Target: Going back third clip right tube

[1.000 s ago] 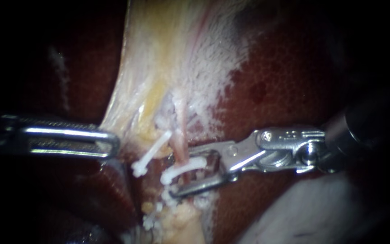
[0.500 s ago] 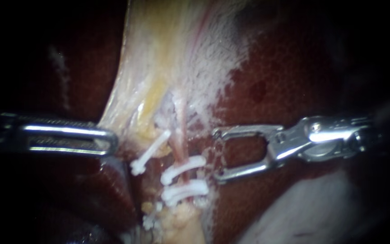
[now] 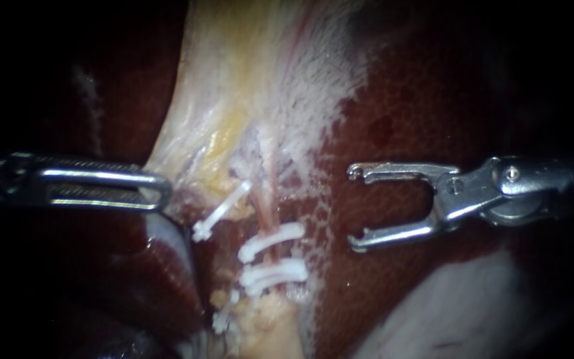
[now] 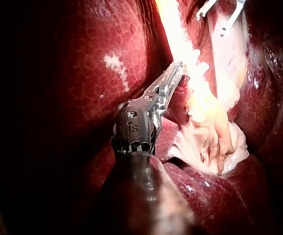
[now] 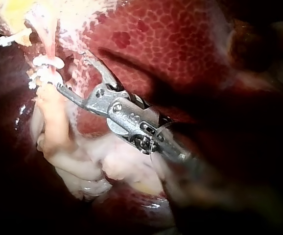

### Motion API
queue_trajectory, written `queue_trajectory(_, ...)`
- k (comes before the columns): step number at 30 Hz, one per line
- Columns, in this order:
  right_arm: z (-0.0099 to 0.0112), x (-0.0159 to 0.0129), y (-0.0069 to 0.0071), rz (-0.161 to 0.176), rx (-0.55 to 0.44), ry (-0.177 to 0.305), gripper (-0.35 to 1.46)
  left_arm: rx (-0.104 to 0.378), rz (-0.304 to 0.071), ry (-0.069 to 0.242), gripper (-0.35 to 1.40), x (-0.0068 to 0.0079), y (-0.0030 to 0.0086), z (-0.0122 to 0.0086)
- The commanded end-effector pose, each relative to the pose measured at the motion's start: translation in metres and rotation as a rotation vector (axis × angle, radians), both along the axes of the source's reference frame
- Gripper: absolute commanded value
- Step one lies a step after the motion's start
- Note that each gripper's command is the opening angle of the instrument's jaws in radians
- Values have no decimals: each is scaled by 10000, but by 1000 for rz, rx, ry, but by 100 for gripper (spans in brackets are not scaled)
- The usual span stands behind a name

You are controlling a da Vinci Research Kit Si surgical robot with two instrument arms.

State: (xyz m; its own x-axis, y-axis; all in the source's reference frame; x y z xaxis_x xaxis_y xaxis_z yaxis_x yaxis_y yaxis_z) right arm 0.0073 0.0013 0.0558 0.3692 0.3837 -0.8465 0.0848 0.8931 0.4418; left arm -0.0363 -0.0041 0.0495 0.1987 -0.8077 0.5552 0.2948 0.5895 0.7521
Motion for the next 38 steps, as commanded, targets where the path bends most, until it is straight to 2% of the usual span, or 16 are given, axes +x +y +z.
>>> queue_trajectory(1, 1, -1, 0, 0, 0, 0, 60, 8, 2, 10, -35, -1, -2, 8)
queue_trajectory(5, 1, -2, -1, 0, -1, 0, 60, 16, 3, 29, -35, -7, -10, 30)
queue_trajectory(11, 0, -1, -1, 0, -1, 0, 60, 27, 24, 28, -35, -24, -23, 43)
queue_trajectory(24, -1, 0, -3, -2, 0, 1, 60, 36, 37, 19, -35, -35, -32, 36)
queue_trajectory(38, -4, 0, -5, -2, 0, 1, 60, 37, 40, 20, -35, -33, -30, 38)
